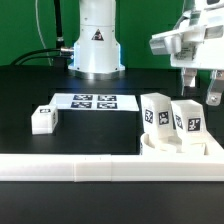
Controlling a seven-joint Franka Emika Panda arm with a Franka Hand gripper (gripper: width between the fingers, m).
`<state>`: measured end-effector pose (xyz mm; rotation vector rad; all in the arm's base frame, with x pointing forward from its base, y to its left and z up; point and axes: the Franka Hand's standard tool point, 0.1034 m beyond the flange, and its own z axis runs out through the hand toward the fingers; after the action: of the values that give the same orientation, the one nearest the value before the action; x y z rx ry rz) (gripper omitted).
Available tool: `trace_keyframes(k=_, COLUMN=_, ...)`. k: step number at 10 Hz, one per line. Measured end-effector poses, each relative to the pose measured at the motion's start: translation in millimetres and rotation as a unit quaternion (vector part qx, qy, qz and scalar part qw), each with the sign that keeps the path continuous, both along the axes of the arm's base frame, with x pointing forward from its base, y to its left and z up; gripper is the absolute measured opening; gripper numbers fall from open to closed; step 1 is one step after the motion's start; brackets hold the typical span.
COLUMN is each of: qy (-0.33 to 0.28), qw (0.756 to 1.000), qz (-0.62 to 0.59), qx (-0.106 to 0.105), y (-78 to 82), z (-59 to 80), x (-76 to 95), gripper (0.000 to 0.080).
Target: Assemble stool
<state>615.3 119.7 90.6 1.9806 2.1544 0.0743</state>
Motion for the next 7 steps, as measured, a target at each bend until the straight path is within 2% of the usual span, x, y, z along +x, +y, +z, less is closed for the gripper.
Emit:
trace_keyframes(k=2, qy=0.005, qw=1.0, qz=-0.006, qx=-0.003, y=-6.8, z=-7.1, x=4.9, gripper=0.0649)
trace_keyframes(k=3, qy=0.006, qw=1.0, qz=-0.007, qx=-0.003, y=-8.5, z=-9.2, x=5.0, gripper=0.0561)
trace_keyframes(k=4, qy=0.006, qw=1.0, qz=-0.009, qx=-0.003, y=-8.7, z=-10.0, x=4.8, gripper=0.0413)
trace_keyframes(k=5, qy=0.006, qw=1.0, qz=-0.011, qx=-0.003, y=-8.3, z=-9.5, x=5.1, gripper=0.0413)
trace_keyframes(k=6, qy=0.005, qw=1.0, qz=-0.011, qx=-0.003, y=-8.1, z=-9.3, x=5.3, gripper=0.034)
trace_keyframes(k=7, qy=0.005, qw=1.0, qz=-0.015, qx=-0.002, y=-8.2, z=-9.3, x=5.3, gripper=0.034)
